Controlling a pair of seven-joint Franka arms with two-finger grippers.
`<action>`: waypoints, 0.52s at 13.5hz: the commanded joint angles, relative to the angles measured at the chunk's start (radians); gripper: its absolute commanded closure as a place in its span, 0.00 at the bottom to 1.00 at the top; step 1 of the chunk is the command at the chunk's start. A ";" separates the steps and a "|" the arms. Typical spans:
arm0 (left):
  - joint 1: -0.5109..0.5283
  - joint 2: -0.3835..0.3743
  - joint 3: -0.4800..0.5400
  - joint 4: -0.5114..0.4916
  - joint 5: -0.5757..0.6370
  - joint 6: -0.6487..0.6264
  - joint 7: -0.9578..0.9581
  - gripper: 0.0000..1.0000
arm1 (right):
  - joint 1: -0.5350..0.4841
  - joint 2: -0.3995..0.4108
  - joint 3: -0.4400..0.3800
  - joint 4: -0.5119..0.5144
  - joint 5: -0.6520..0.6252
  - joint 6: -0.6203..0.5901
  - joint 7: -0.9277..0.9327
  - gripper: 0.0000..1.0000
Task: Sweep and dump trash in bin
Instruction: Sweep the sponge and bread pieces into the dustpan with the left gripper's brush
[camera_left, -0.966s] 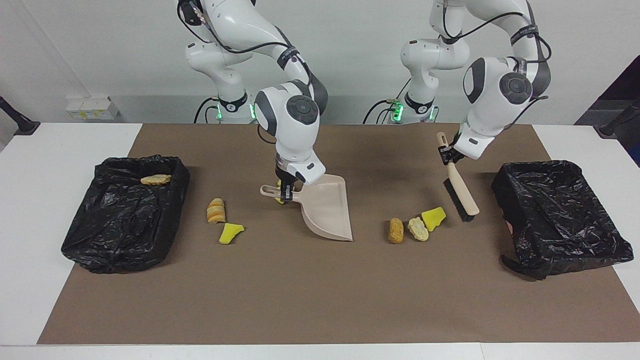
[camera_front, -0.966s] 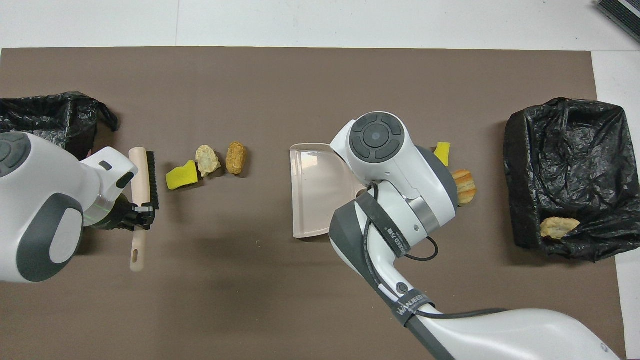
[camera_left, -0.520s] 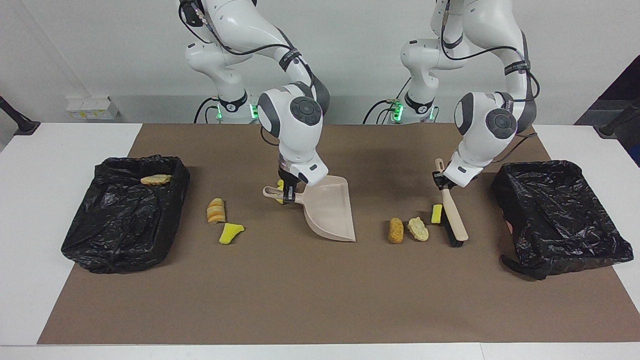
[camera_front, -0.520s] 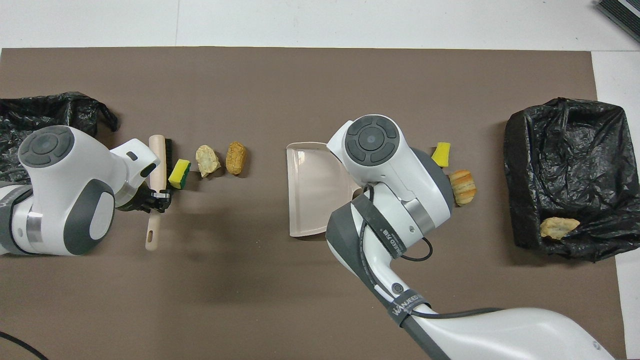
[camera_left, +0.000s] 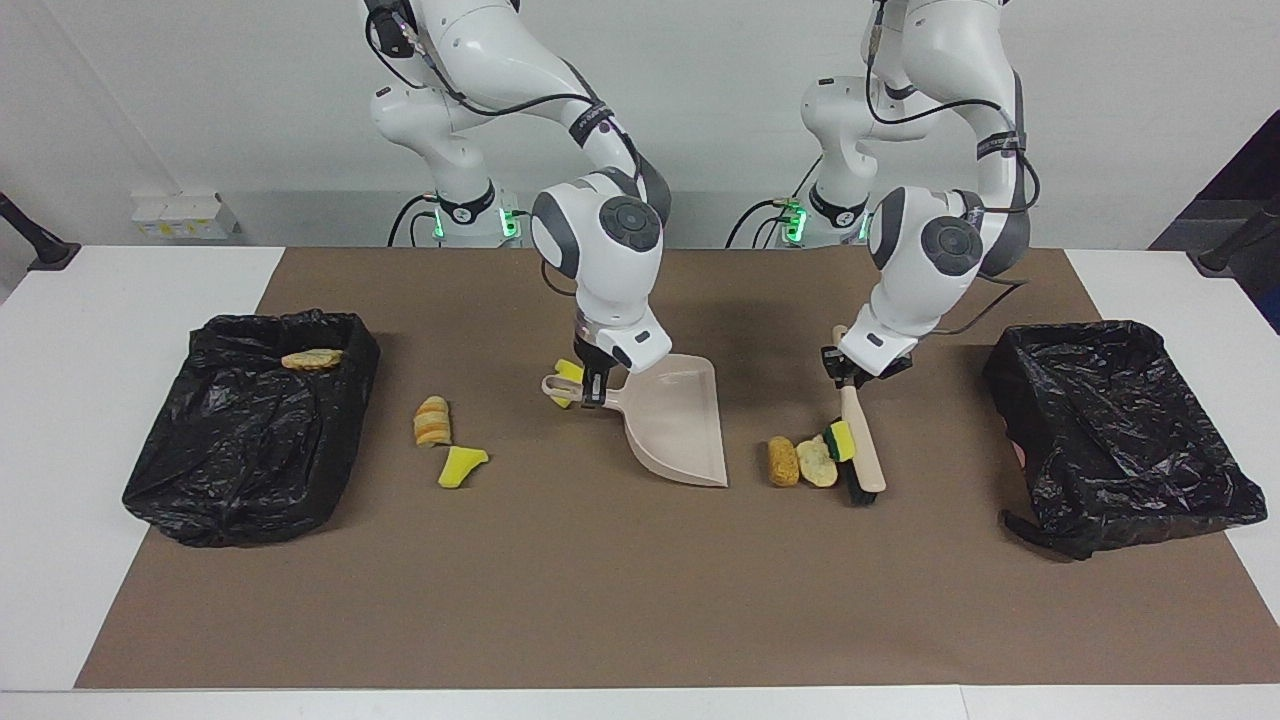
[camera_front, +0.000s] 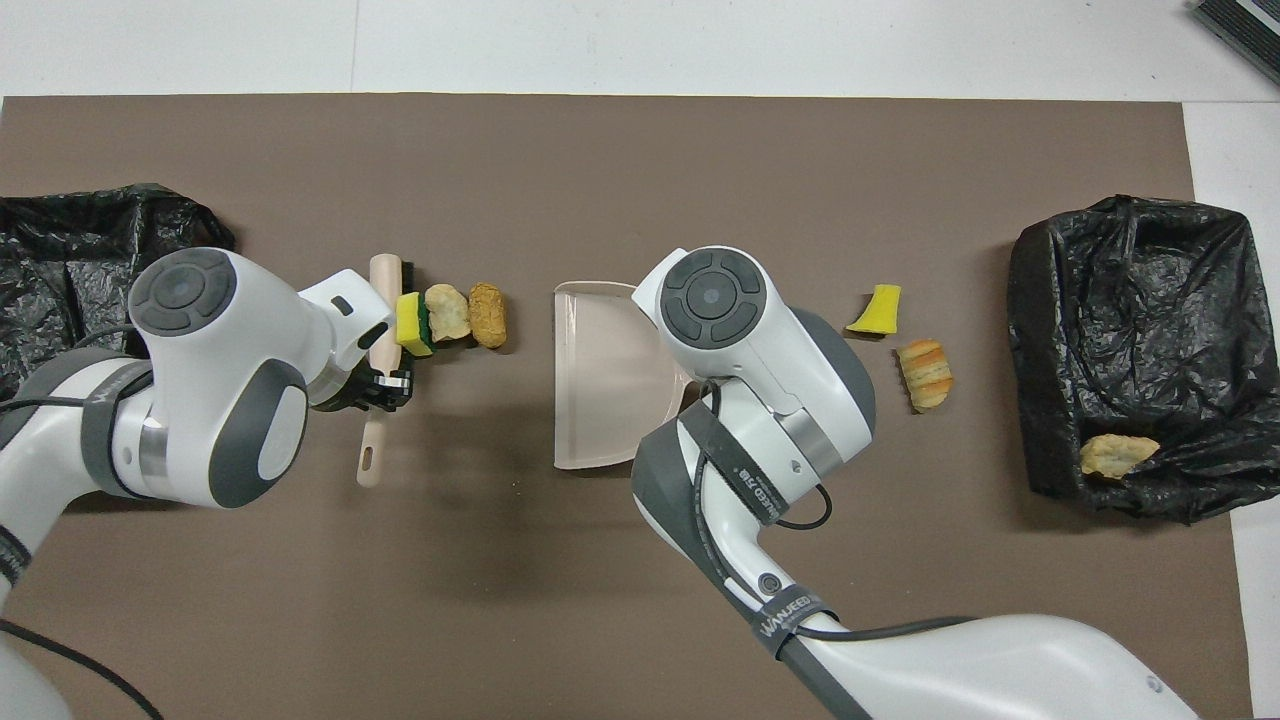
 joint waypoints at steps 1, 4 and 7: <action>-0.074 0.027 0.008 0.036 -0.021 0.010 -0.016 1.00 | 0.001 0.012 0.003 -0.003 -0.015 0.035 0.050 1.00; -0.152 0.019 0.008 0.030 -0.091 0.013 -0.022 1.00 | 0.001 0.013 0.003 -0.005 -0.014 0.048 0.064 1.00; -0.224 0.013 0.005 0.031 -0.133 0.001 -0.074 1.00 | -0.001 0.018 0.003 -0.006 -0.012 0.048 0.064 1.00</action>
